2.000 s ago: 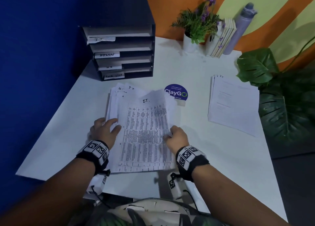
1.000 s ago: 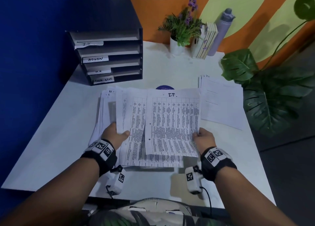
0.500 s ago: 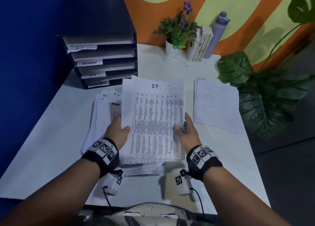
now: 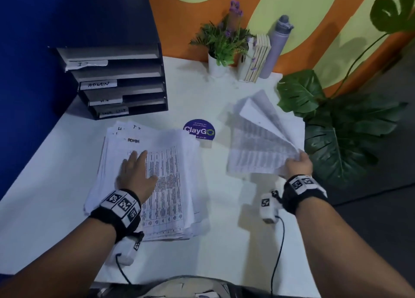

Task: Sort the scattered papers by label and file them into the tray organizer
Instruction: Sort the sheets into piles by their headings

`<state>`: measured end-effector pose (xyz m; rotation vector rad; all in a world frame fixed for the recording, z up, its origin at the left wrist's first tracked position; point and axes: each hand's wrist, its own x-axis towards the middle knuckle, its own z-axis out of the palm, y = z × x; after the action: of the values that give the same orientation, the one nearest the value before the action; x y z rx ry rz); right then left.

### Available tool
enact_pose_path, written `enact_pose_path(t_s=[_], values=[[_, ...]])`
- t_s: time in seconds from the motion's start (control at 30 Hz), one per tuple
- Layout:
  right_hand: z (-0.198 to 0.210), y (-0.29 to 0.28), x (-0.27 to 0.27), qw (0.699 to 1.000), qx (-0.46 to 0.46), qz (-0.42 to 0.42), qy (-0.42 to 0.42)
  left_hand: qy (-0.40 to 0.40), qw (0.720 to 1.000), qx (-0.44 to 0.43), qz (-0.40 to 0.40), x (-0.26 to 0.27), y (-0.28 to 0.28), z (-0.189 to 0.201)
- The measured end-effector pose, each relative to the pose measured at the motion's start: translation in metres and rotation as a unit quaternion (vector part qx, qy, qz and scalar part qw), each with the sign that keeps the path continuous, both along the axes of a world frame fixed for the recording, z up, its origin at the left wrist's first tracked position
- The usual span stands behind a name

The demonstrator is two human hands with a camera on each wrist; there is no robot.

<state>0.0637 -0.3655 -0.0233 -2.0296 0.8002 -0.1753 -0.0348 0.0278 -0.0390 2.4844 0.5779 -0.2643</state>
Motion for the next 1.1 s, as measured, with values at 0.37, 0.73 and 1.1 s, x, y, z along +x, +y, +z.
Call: enact_pose_path(t_s=[0.37, 0.73, 1.1], values=[[-0.027, -0.046, 0.022, 0.979, -0.151, 0.017, 0.134, 0.123, 0.988, 0.085, 0.040, -0.028, 0.005, -0.011], [0.011, 0.140, -0.046, 0.914, 0.108, 0.373, 0.117, 0.106, 0.991, 0.075, -0.041, -0.047, 0.013, -0.019], [0.003, 0.171, -0.097, 0.944, 0.137, 0.278, 0.110, -0.017, 0.992, -0.114, 0.059, -0.054, 0.033, -0.001]])
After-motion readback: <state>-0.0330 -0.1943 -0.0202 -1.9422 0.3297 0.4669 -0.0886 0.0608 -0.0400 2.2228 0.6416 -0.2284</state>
